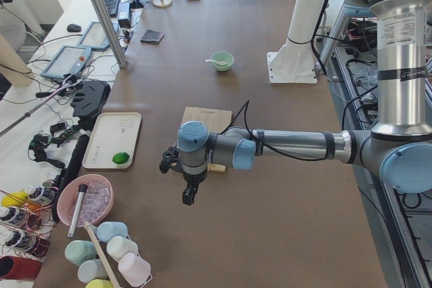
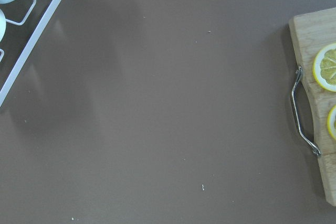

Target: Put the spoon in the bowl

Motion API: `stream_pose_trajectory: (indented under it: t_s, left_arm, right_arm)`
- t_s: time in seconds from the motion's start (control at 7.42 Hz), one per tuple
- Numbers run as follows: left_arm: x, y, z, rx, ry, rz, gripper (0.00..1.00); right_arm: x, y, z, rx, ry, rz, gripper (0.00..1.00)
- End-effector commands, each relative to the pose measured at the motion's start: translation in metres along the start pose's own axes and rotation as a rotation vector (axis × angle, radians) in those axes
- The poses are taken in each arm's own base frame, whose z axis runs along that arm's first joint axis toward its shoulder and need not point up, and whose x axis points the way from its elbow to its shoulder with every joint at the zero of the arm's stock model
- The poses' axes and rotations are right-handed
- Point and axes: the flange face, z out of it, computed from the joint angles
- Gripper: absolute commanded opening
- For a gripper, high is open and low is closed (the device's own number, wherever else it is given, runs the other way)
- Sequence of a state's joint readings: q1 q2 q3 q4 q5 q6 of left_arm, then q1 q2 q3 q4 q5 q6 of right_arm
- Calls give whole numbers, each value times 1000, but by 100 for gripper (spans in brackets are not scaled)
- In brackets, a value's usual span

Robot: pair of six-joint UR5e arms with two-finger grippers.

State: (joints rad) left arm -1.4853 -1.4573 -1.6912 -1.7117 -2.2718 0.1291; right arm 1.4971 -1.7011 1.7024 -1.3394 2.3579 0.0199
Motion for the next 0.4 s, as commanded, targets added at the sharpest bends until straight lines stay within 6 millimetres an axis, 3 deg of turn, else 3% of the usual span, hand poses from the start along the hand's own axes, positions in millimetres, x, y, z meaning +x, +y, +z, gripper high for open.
stream_pose_trajectory:
  t_s: [0.0, 0.27]
  left_arm:
    - [2, -2, -2, 5, 4, 7, 98]
    - [2, -1, -1, 2, 6, 5, 98]
  right_arm:
    - [-4, -2, -3, 7, -6, -5, 100]
    - [-5, -3, -4, 10, -9, -5, 100]
